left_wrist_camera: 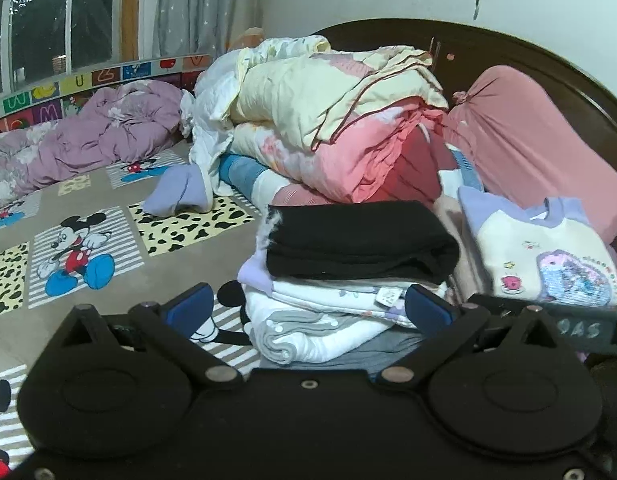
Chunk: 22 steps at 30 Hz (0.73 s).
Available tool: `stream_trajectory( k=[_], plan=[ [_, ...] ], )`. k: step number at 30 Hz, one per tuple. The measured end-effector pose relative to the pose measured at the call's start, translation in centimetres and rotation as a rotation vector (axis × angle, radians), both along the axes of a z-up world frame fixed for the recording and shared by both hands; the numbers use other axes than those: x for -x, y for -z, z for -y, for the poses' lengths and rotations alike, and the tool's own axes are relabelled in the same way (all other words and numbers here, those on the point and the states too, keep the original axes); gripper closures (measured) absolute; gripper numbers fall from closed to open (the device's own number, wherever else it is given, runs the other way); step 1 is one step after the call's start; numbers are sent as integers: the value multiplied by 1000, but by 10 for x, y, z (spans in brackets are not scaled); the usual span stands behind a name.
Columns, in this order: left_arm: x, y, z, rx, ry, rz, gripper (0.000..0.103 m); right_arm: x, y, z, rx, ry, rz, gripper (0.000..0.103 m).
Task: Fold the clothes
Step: 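Open both tools and withdraw from the folded black garment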
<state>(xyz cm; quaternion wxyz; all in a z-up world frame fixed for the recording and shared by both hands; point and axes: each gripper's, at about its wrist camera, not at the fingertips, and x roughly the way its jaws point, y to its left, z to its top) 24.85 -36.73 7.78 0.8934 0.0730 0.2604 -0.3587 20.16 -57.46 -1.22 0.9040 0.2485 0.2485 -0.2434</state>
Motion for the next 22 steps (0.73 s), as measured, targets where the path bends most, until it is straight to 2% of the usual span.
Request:
stream_trajectory(
  k=[5, 22],
  plan=[
    [6, -5, -7, 17, 16, -14, 0, 1, 1, -7, 14, -4, -35, 0],
    [22, -5, -21, 26, -1, 0, 0, 20, -8, -17, 31, 2, -40, 0]
  ],
)
